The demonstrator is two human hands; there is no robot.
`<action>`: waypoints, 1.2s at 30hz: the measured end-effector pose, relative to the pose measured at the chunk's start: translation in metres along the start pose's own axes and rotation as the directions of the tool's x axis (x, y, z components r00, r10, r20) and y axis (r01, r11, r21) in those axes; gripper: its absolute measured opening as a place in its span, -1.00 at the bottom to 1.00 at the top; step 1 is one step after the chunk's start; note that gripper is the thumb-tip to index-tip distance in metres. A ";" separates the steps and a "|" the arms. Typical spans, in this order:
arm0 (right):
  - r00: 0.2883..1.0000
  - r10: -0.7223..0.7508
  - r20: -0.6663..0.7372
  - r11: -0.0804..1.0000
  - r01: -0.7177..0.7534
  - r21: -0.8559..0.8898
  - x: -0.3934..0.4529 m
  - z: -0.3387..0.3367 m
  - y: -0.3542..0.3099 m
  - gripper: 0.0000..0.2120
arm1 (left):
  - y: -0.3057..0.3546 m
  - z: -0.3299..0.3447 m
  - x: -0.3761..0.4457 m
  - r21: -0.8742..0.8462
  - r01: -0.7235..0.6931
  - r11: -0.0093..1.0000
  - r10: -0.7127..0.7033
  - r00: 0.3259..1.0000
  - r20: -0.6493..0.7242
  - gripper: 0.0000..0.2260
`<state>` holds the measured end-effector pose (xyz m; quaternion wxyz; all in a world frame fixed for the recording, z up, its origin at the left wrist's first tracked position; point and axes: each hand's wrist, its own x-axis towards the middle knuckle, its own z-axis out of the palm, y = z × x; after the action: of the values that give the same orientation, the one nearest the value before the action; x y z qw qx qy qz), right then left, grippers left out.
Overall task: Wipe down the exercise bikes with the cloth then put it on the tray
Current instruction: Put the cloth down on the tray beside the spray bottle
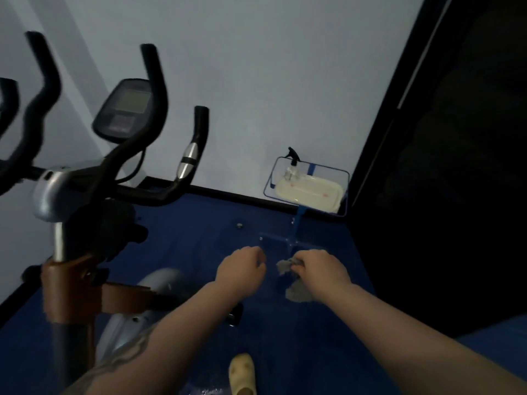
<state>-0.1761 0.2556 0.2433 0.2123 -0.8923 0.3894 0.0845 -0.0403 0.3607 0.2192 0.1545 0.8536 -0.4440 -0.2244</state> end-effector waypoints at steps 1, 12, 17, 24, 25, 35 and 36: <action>1.000 0.017 -0.005 1.000 -0.017 0.014 0.007 0.001 0.008 -0.80 | 0.002 0.003 0.012 0.012 -0.003 1.000 0.003 0.999 0.032 -0.79; 0.971 0.229 -0.064 0.969 -0.222 0.107 0.100 -0.026 0.066 -0.80 | 0.019 0.015 0.155 0.021 -0.035 0.999 0.029 0.965 0.260 -0.79; 0.953 0.300 -0.045 0.941 -0.287 0.180 0.144 -0.042 0.086 -0.81 | 0.032 0.017 0.205 0.015 -0.012 1.000 0.007 0.951 0.309 -0.83; 0.960 0.280 -0.012 0.928 -0.267 0.260 0.234 -0.049 0.132 -0.77 | 0.053 0.029 0.289 0.016 0.096 0.995 -0.096 0.944 0.316 -0.82; 0.964 0.265 -0.010 0.928 -0.252 0.275 0.248 -0.050 0.140 -0.78 | 0.056 0.031 0.302 0.022 0.118 0.993 -0.119 0.943 0.310 -0.82; 0.977 0.134 -0.164 0.941 -0.073 0.331 0.403 -0.106 0.208 -0.83 | 0.100 0.043 0.437 0.017 0.207 0.978 -0.205 0.948 0.243 -0.78; 0.978 0.129 -0.161 0.939 -0.068 0.336 0.420 -0.108 0.212 -0.83 | 0.104 0.042 0.449 0.006 0.212 0.977 -0.208 0.951 0.227 -0.78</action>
<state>-0.0464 -0.1977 0.1413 0.3174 -0.8276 0.4600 -0.0525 0.0930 -0.0712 0.1209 0.0859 0.8633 -0.3636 -0.3395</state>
